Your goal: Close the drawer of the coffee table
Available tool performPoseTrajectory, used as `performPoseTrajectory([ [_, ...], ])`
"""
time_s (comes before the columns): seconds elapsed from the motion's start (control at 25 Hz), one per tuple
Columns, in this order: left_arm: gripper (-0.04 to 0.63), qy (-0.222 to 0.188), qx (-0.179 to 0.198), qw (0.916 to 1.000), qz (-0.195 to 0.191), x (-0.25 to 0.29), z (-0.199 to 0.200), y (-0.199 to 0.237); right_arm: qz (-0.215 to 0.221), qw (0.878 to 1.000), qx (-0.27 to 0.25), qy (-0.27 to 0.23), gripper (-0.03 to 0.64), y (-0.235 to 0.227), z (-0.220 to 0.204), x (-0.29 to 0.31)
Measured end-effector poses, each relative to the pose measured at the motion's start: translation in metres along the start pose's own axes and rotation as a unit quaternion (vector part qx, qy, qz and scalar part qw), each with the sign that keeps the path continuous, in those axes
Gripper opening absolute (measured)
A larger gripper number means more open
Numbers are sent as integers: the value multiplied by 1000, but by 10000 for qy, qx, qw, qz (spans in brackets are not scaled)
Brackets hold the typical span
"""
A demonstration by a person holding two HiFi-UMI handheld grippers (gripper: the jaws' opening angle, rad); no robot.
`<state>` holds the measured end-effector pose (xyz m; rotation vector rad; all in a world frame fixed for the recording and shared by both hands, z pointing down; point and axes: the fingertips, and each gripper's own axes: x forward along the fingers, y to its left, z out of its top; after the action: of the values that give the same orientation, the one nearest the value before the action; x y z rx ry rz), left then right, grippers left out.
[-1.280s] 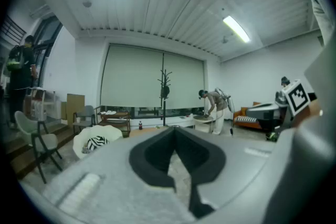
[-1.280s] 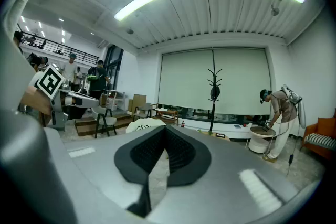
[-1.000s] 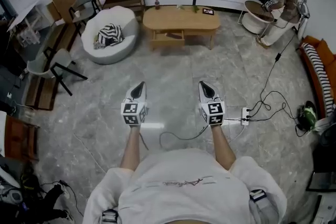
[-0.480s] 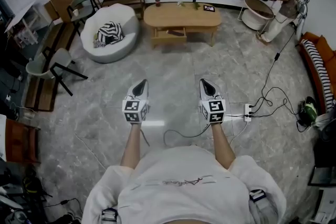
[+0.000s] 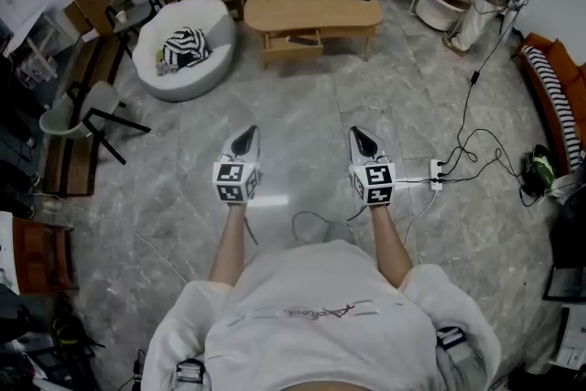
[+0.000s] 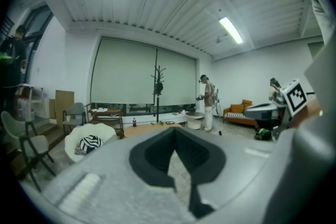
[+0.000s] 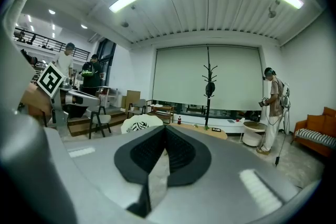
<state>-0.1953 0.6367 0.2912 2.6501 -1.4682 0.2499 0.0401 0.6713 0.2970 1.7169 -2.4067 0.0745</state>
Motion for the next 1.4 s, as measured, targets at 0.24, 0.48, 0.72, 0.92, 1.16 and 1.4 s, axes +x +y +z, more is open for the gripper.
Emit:
performPoseTrajectory([
  [0.24, -2, 28, -23, 10000, -45, 4, -4, -1, -3, 10000, 5, 60, 3, -1, -5, 3],
  [0.48, -2, 71, -31, 10000, -27, 11, -8, 9, 132, 9999, -63, 25, 3, 2, -2, 21],
  [0.72, -2, 89, 37, 9999, 83, 31, -5, 27, 234, 9997, -54, -35, 3, -1, 1, 53],
  [0.92, -2, 107, 71, 9998, 146, 60, -2, 44, 307, 9995, -60, -52, 3, -13, 2, 89],
  [1.16, -2, 106, 50, 9996, 253, 109, 13, 71, 391, 9992, -82, -56, 3, -42, 14, 144],
  [1.4, -2, 112, -18, 9992, 395, 172, 31, 100, 469, 9989, -86, -38, 3, -81, 28, 205],
])
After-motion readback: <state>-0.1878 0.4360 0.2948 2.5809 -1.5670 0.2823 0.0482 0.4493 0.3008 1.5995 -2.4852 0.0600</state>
